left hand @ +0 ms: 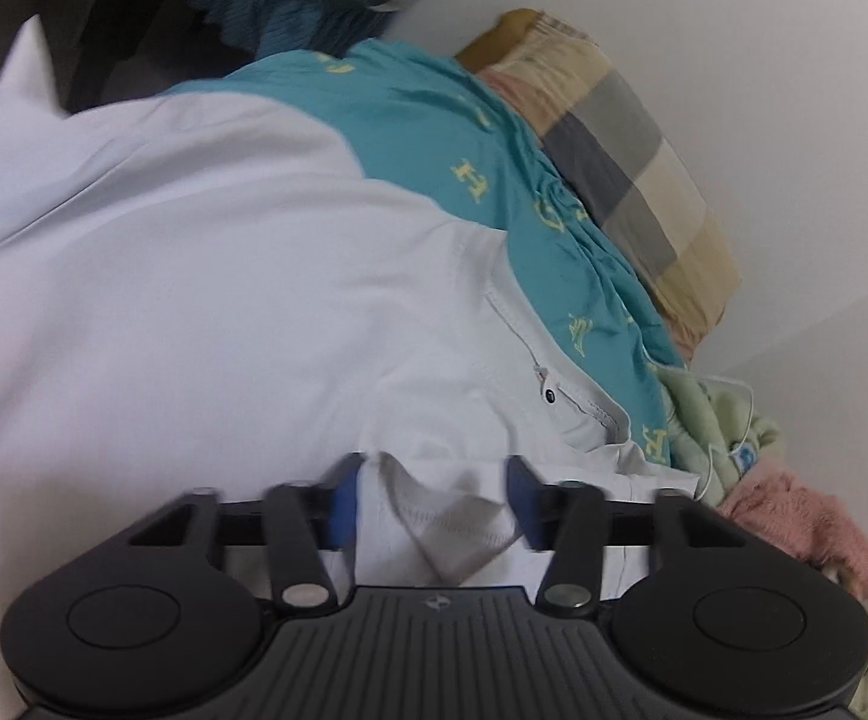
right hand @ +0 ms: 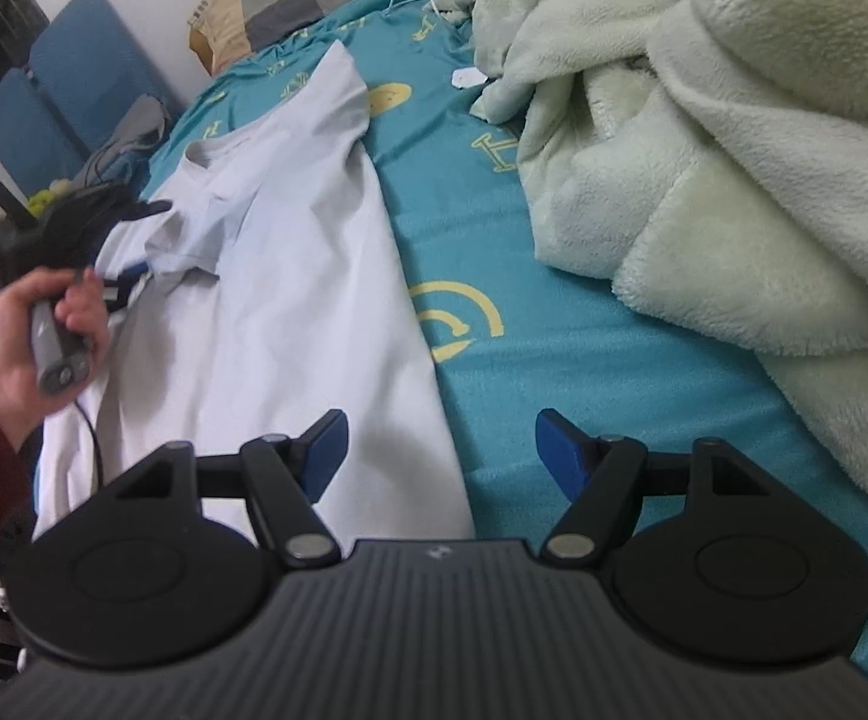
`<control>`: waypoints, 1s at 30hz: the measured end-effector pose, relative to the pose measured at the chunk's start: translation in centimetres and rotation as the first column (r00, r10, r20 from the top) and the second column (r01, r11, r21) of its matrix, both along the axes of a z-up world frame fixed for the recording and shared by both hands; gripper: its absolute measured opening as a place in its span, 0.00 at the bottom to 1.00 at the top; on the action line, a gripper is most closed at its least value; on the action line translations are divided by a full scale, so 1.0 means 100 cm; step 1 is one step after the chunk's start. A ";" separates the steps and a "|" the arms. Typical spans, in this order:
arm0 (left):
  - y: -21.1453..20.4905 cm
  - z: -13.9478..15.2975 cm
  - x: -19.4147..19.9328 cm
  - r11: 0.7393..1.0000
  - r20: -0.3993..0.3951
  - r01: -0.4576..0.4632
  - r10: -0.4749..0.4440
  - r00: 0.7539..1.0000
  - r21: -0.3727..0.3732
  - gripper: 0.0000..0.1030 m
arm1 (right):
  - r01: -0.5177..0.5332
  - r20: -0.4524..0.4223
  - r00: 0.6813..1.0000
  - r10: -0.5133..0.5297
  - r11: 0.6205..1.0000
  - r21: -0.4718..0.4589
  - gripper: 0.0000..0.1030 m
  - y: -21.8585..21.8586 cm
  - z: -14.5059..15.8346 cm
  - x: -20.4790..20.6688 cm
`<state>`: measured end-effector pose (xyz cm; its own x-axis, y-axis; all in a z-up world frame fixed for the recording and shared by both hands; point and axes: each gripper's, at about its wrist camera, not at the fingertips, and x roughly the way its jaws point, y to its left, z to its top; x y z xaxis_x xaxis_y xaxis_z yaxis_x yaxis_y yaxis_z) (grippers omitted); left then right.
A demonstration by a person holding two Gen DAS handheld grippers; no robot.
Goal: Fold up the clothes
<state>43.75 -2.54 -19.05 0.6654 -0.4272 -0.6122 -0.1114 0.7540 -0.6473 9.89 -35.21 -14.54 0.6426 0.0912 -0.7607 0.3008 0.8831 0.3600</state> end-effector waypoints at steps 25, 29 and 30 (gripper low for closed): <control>0.000 0.047 -0.023 0.916 0.184 0.263 -0.327 0.927 0.302 0.44 | 0.000 -0.014 1.000 0.000 1.000 -0.004 0.69 0.001 -0.005 0.005; -0.018 0.034 -0.039 0.872 0.144 0.323 -0.397 0.907 0.369 0.40 | 0.010 -0.021 1.000 -0.010 1.000 0.007 0.69 -0.001 -0.007 0.004; -0.022 0.031 -0.042 0.862 0.136 0.337 -0.412 0.901 0.378 0.36 | 0.012 -0.021 1.000 -0.012 1.000 0.008 0.69 -0.002 -0.007 0.004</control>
